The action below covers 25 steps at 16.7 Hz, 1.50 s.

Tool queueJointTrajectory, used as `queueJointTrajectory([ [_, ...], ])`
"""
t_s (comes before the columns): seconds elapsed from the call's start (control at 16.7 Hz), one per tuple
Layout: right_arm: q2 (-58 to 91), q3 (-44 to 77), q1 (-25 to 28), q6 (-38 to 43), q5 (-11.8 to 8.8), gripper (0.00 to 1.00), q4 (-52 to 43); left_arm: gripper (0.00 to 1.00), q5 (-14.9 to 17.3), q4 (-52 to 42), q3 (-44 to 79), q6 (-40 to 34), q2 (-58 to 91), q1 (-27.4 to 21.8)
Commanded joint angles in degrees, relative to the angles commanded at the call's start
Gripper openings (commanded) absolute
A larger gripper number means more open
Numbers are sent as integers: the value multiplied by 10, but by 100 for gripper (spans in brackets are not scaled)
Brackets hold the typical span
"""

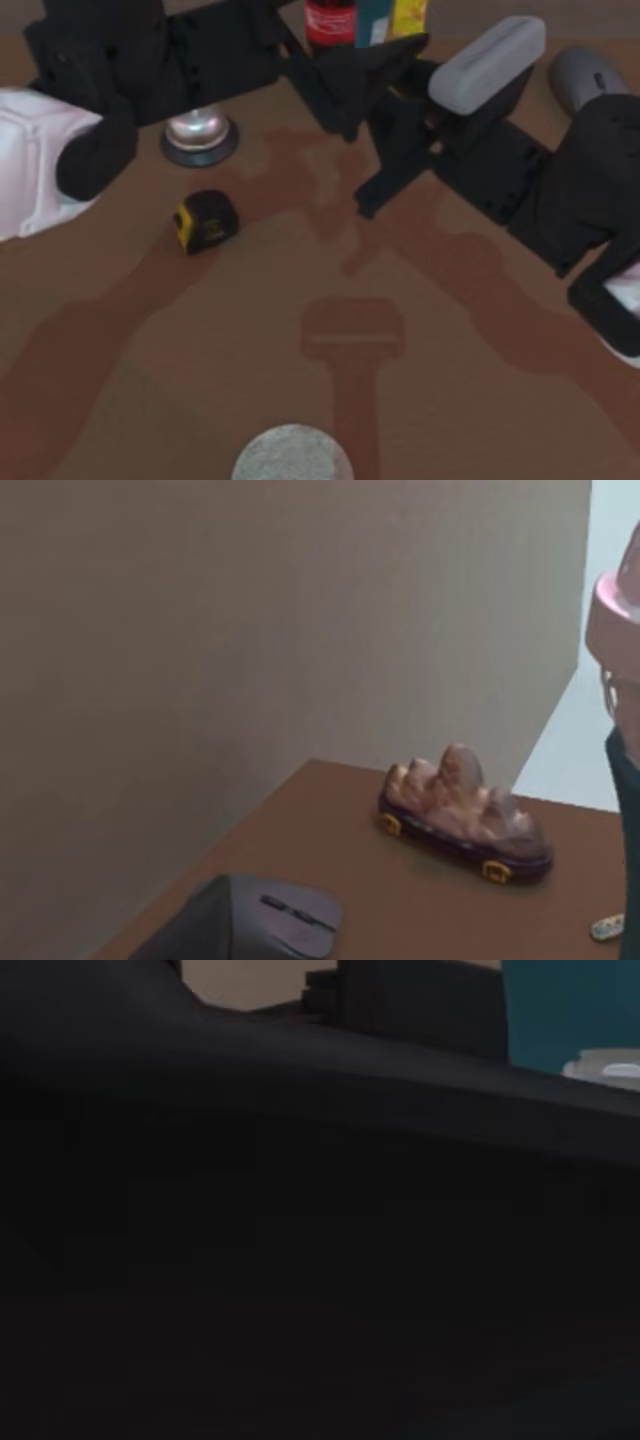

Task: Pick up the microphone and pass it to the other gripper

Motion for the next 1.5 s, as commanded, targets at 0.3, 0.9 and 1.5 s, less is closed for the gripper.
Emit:
queueJointTrajectory([
  [0.3,0,0,0,0,0,0,0,92,-1,0,2,0,2,-1],
  [0.9,0,0,0,0,0,0,0,17,-1,0,2,0,2,-1],
  [1.5,0,0,0,0,0,0,0,0,-1,0,2,0,2,-1],
])
